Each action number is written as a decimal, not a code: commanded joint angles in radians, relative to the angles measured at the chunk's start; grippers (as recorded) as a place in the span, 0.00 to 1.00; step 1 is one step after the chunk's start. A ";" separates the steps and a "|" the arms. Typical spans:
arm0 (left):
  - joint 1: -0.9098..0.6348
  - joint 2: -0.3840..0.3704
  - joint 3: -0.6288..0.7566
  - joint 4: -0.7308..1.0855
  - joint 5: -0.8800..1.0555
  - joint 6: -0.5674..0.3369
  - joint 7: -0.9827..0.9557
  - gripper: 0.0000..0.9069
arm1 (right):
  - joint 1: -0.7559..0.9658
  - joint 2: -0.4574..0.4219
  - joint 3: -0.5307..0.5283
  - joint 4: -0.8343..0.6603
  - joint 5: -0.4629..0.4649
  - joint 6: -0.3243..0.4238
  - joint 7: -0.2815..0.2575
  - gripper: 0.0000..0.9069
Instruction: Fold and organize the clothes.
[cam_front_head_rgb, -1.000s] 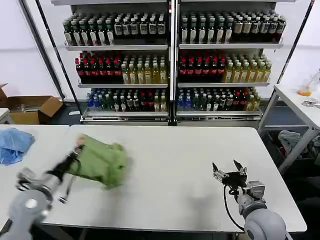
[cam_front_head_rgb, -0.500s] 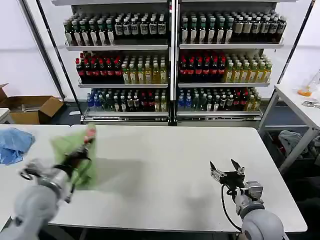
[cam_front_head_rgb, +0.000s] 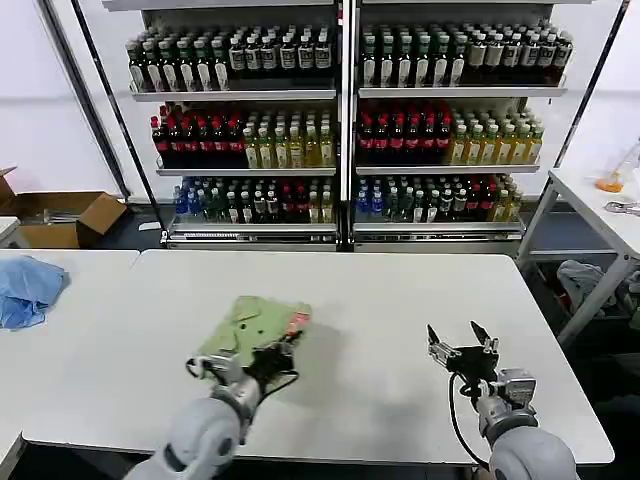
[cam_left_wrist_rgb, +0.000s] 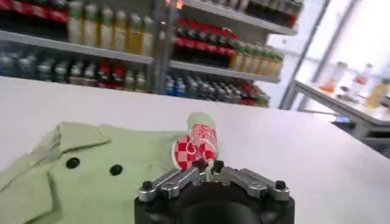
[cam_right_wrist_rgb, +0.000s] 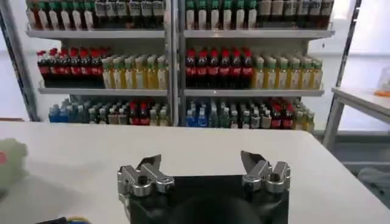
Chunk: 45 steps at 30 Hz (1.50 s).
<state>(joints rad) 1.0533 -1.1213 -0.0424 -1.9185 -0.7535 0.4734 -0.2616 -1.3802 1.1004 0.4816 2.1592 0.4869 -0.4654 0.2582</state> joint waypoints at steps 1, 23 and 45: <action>-0.166 -0.189 0.230 0.184 0.061 0.006 -0.083 0.20 | -0.036 0.018 0.014 0.018 -0.013 0.000 -0.001 1.00; 0.044 -0.053 -0.114 -0.070 -0.063 -0.203 -0.007 1.00 | 0.129 0.123 -0.233 -0.115 0.186 0.022 0.062 1.00; 0.290 -0.018 -0.402 -0.149 -0.055 -0.233 -0.012 1.00 | 0.381 0.362 -0.396 -0.471 0.260 0.004 0.234 0.30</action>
<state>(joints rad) 1.2608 -1.1629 -0.3467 -2.0287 -0.8022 0.2523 -0.2735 -1.1197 1.3661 0.1462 1.8379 0.7109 -0.4678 0.4211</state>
